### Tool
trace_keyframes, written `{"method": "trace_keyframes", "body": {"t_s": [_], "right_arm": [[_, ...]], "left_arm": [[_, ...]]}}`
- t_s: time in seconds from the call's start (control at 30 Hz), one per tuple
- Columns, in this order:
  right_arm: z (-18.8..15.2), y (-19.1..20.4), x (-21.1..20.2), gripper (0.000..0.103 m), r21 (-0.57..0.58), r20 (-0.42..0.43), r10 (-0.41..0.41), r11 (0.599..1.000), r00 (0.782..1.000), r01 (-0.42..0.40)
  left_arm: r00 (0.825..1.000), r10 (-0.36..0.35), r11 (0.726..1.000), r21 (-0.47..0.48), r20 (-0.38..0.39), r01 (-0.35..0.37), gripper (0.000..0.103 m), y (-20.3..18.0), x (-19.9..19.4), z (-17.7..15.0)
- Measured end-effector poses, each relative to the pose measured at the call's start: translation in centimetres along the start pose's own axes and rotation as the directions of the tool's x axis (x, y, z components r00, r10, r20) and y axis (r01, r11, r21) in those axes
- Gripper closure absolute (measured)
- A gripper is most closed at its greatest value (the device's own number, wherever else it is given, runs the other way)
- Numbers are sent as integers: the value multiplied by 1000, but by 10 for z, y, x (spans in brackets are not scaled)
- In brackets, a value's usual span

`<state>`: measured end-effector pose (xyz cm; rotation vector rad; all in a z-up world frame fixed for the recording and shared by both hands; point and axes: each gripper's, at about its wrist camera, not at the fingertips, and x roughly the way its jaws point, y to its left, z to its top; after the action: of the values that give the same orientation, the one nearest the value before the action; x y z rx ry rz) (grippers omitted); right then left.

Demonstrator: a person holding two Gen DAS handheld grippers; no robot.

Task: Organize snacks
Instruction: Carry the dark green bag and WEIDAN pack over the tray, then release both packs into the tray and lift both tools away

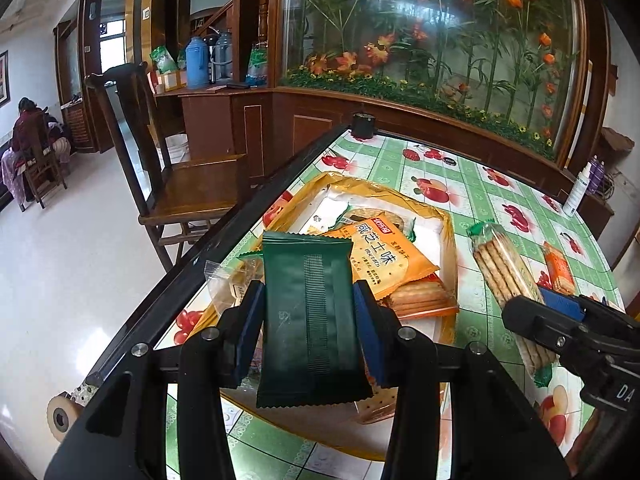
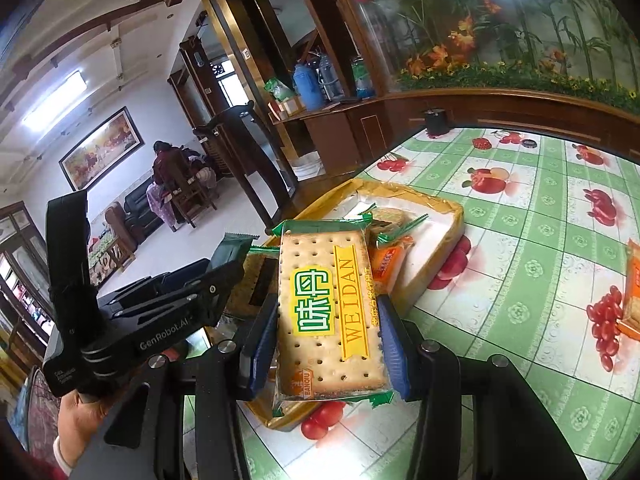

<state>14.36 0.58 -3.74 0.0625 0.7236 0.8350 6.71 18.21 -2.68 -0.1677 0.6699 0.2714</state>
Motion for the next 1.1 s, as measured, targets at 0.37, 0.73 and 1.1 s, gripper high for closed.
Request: {"method": "trace_keyframes", "body": {"t_s": [0.37,0.73,1.1], "right_arm": [[9,1,20,55,16,-6,16,1000,1000,-15],[30,-6,48,55,41,-7,11,999,1000,-10],[46,-13,75,55,48,-19,-11,999,1000,12]], "left_arm": [[1000,-12,1000,9,-20,12,60,-2,8,-3],[999,-8,1000,24,-32,9,60,-1,15,-4],[999,-7,999,39,-35,9,60,-5,20,-1]]}}
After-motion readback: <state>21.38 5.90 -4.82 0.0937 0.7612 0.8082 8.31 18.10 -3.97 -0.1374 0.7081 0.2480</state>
